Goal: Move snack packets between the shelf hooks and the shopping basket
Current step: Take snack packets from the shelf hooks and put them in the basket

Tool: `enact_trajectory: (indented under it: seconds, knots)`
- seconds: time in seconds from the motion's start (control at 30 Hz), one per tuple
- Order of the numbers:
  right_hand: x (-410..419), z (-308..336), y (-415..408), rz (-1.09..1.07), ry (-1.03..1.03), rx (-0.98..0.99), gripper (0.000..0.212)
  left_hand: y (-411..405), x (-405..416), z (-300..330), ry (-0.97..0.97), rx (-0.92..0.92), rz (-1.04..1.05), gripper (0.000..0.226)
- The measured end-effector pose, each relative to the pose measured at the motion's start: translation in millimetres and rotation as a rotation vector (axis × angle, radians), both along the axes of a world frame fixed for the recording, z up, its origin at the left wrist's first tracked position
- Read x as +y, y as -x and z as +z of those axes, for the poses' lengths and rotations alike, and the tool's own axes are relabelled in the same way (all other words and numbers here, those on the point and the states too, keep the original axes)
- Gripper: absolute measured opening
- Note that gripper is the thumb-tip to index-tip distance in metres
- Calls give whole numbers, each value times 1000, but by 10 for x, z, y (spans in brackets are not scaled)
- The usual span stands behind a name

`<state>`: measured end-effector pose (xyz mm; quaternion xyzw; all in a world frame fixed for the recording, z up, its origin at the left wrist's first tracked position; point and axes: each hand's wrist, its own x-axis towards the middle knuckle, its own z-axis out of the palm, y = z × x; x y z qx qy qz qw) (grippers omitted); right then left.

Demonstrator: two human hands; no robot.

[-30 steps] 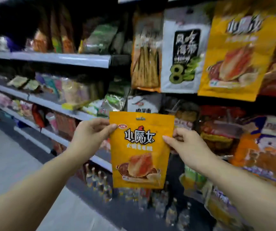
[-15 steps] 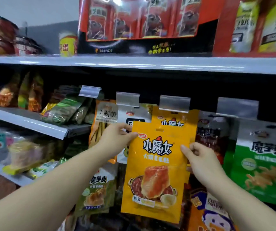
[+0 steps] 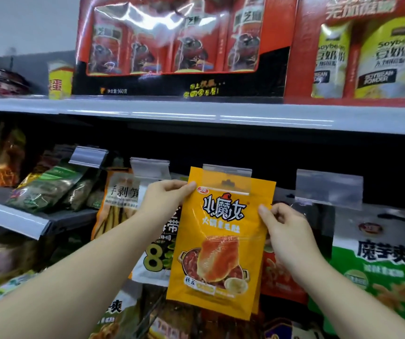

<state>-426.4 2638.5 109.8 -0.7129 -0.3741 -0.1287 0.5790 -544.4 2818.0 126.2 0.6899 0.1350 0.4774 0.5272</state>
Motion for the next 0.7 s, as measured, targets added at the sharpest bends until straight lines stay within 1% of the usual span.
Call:
enact_trajectory:
  seconds: [0.17,0.3,0.43,0.6,0.7]
  knots:
    - [11,13,-90,33,-2,5,38,-79,20,-17,103,-15,-64,12]
    - [28,-53,-175,52,20,21,40,-124,35,-72,109,28,-47,10]
    - [51,-98,-258,28,68,14,38,-190,71,-120,122,46,-36,7]
    - [154,-73,-357,-32,115,40,35,-340,141,-130,120,55,17,18]
    - [214,-52,-436,-76,154,56,33,-436,180,-124,135,66,30,18]
